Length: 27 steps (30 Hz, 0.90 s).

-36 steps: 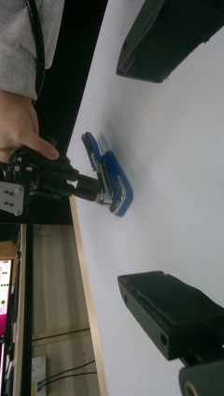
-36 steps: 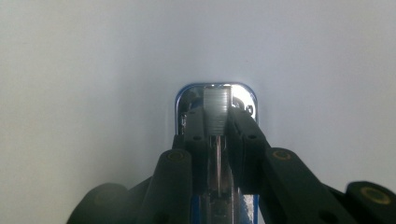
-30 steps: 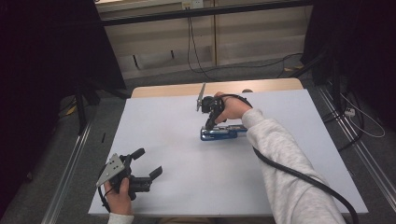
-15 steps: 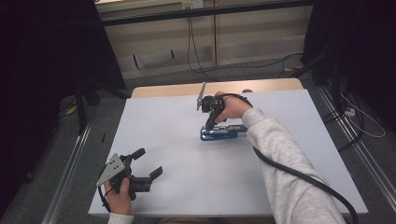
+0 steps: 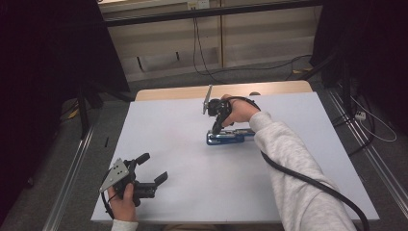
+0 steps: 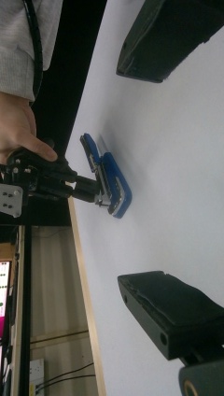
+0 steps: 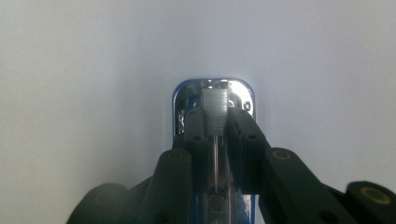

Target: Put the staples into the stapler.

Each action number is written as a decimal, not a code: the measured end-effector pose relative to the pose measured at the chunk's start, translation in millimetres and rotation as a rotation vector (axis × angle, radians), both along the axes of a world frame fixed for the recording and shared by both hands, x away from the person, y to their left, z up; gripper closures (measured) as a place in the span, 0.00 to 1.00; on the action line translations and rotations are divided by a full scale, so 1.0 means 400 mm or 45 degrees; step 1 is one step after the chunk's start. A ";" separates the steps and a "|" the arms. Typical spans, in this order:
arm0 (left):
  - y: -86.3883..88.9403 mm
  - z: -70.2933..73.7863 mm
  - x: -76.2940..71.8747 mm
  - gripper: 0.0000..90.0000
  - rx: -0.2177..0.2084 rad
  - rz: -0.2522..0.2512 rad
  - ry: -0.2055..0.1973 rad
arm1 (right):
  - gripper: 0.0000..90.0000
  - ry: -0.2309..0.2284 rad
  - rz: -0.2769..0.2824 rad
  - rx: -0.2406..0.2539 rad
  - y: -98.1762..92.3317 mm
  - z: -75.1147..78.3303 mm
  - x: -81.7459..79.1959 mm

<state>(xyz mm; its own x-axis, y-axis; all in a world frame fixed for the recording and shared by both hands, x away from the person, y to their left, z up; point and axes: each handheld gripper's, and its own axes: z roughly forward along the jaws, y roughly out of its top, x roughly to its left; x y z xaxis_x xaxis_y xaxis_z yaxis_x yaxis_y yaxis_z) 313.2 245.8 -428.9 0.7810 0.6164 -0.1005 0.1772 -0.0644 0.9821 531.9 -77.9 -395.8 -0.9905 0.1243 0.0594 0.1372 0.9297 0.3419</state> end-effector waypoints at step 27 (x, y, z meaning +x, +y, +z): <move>-0.001 -0.003 0.006 0.02 0.012 0.006 0.014 | 0.67 -0.019 -0.084 0.110 -0.035 0.005 -0.009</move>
